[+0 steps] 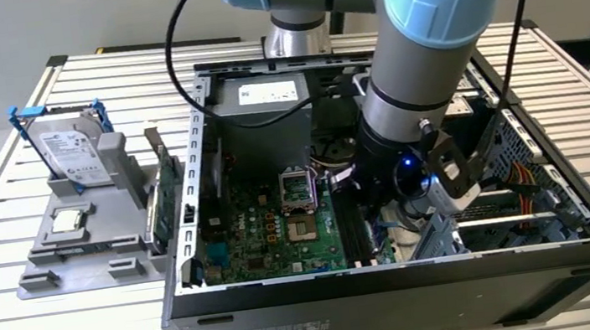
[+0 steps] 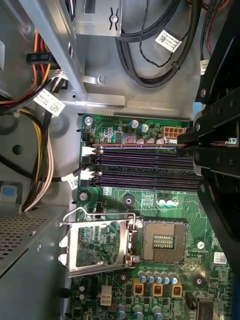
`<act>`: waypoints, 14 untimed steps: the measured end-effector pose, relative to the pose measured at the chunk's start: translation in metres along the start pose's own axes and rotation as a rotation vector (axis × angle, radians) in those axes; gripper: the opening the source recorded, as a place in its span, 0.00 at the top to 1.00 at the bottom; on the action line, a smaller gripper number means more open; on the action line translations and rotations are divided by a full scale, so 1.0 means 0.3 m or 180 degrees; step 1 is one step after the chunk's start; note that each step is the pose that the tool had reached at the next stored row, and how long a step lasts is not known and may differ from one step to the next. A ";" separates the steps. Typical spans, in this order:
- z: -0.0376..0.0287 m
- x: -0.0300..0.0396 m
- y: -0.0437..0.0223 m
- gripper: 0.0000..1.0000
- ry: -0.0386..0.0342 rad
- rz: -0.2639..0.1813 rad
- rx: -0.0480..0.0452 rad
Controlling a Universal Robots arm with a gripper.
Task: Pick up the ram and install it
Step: 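Insert the ram into the slot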
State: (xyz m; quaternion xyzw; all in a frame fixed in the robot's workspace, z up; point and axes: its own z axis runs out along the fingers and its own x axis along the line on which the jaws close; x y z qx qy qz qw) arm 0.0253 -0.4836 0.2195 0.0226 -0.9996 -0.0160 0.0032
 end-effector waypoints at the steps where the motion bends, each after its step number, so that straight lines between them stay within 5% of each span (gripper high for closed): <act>1: 0.001 0.000 0.000 1.00 0.0000 -0.0002 0.0000; 14: 0.011 0.005 0.000 1.00 0.0001 -0.0053 -0.0001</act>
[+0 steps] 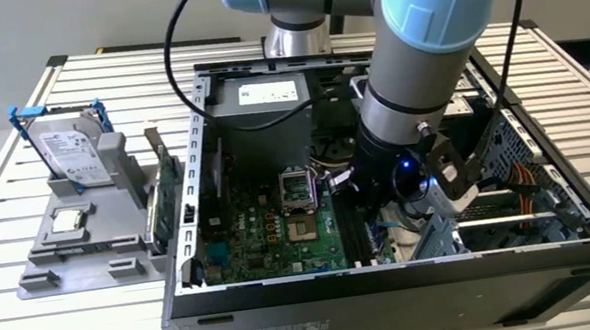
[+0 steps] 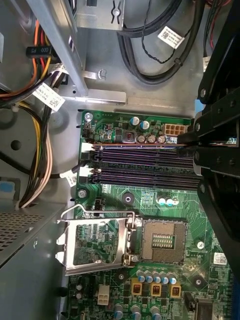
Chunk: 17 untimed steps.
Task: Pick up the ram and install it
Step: 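Insert the ram into the slot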
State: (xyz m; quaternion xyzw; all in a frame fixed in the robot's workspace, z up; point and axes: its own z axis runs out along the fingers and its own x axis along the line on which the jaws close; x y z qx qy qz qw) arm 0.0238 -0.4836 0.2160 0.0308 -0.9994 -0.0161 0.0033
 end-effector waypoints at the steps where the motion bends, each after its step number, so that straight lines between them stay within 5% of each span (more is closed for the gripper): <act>1: 0.002 0.000 0.000 1.00 0.0000 -0.0001 0.0001; 17: 0.012 0.000 0.000 1.00 0.0001 -0.0005 0.0000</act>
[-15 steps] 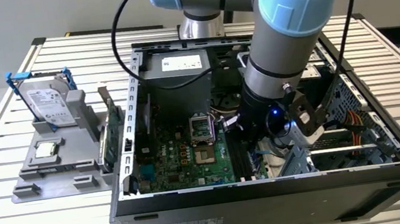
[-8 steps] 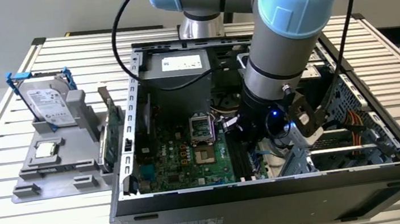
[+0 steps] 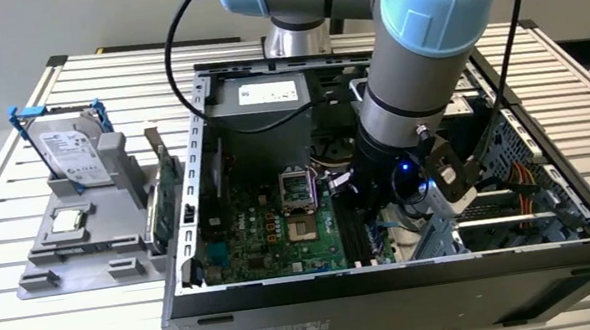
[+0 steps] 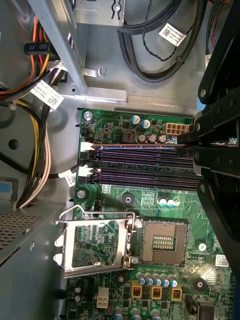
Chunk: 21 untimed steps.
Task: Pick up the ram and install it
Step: 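Insert the ram into the slot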
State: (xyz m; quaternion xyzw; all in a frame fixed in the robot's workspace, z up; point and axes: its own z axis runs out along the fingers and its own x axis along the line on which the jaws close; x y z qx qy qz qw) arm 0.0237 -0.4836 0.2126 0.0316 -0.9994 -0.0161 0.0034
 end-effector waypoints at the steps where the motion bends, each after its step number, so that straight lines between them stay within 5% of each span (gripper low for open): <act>1: 0.000 0.000 0.000 1.00 0.0000 0.0000 0.0000; 10: -0.001 0.000 0.000 1.00 0.0000 0.0001 0.0001; 13: -0.042 0.001 0.001 1.00 0.0001 0.0009 0.0010; 21: -0.040 0.026 0.003 1.00 -0.0031 0.0046 0.0012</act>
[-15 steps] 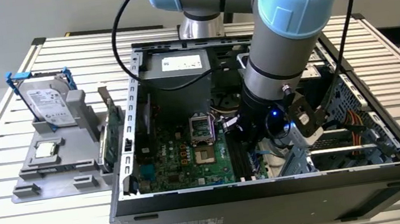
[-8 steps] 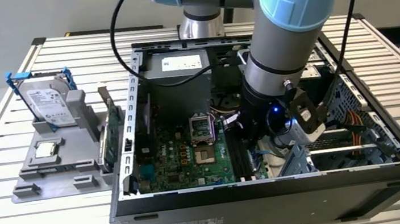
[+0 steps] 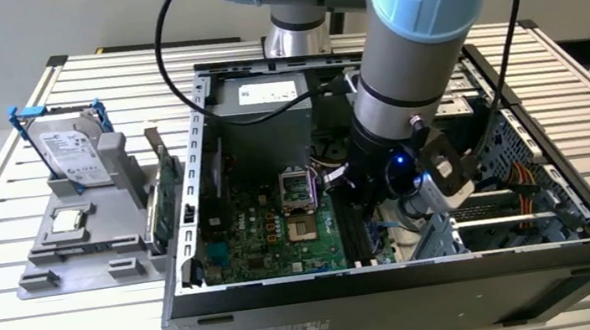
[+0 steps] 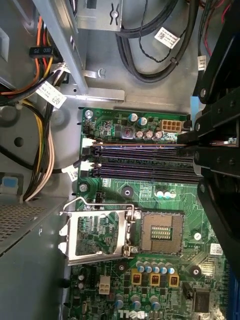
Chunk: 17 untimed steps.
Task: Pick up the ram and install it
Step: 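Insert the ram into the slot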
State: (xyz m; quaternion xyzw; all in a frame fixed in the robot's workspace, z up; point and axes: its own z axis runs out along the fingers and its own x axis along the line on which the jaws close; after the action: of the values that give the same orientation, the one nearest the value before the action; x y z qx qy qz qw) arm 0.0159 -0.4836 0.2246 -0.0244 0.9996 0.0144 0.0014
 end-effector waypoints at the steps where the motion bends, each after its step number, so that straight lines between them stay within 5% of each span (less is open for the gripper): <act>1: 0.002 0.000 0.000 1.00 -0.0002 0.0006 -0.0001; 17: 0.028 0.003 -0.002 1.00 -0.0013 0.0221 -0.0016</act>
State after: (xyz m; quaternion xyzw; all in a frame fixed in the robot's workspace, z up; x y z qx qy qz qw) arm 0.0151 -0.4840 0.2163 0.0104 0.9998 0.0170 0.0029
